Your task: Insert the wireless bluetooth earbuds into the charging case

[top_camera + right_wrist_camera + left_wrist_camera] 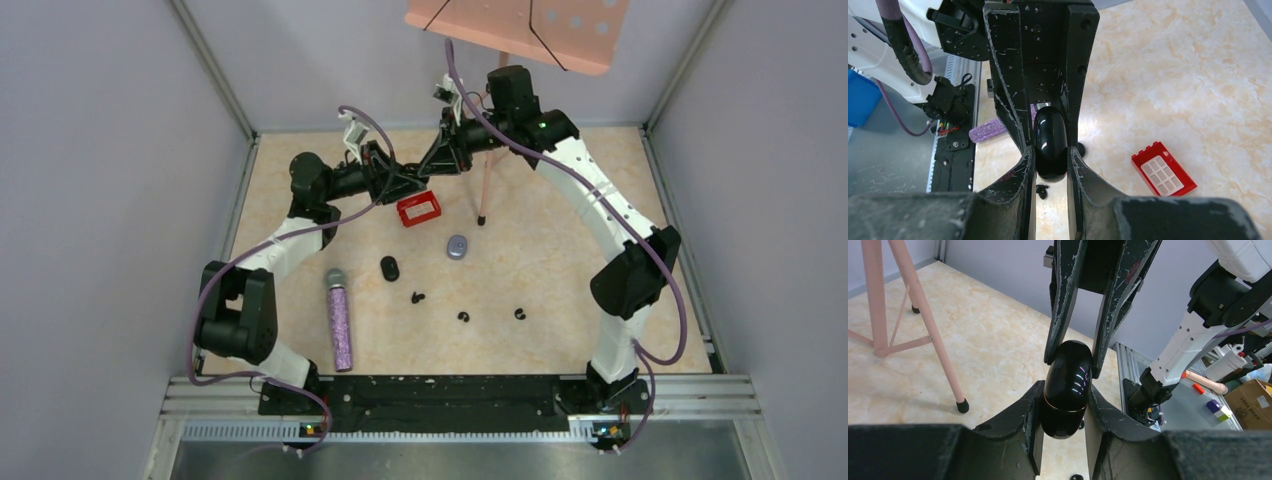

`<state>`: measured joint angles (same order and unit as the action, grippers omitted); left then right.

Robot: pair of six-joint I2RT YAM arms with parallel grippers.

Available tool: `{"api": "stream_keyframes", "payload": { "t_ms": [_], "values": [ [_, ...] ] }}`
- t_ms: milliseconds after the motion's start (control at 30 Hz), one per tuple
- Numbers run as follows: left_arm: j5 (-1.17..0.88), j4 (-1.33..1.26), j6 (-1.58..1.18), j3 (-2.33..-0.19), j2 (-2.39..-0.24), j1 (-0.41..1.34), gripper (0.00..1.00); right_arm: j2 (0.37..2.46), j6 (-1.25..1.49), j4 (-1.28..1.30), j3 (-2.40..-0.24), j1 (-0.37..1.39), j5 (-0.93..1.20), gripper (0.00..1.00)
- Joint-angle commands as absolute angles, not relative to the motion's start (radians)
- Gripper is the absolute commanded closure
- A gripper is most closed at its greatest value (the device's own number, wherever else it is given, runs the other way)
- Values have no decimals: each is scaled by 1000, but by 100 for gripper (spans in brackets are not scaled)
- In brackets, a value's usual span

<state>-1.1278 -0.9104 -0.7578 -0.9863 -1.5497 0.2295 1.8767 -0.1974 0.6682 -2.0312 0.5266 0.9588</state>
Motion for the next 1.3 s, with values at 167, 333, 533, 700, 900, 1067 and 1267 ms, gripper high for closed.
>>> {"api": "stream_keyframes", "payload": {
  "t_ms": [167, 333, 533, 700, 900, 1067, 1267],
  "values": [
    [-1146, -1000, -734, -1017, -1561, 226, 100, 1885, -78, 589, -2052, 504, 919, 65],
    [-1188, -1028, -688, -1020, -1564, 237, 100, 1903, 44, 539, -2052, 483, 920, 61],
    [-1189, -1042, -685, -1014, -1562, 241, 100, 1907, 75, 517, -2059, 469, 902, 60],
    [-1182, -1037, -686, -1009, -1558, 241, 100, 1894, 74, 517, -2050, 469, 905, 59],
    [-1157, -1021, -685, -1000, -1562, 241, 100, 1864, 76, 517, -2085, 456, 912, 59],
    [-1142, -1009, -689, -1000, -1571, 238, 100, 1795, 39, 554, -2092, 429, 879, 55],
    [-1127, -991, -700, -989, -1566, 227, 100, 1663, -205, 740, -1928, 394, 826, 53]
  ]
}}
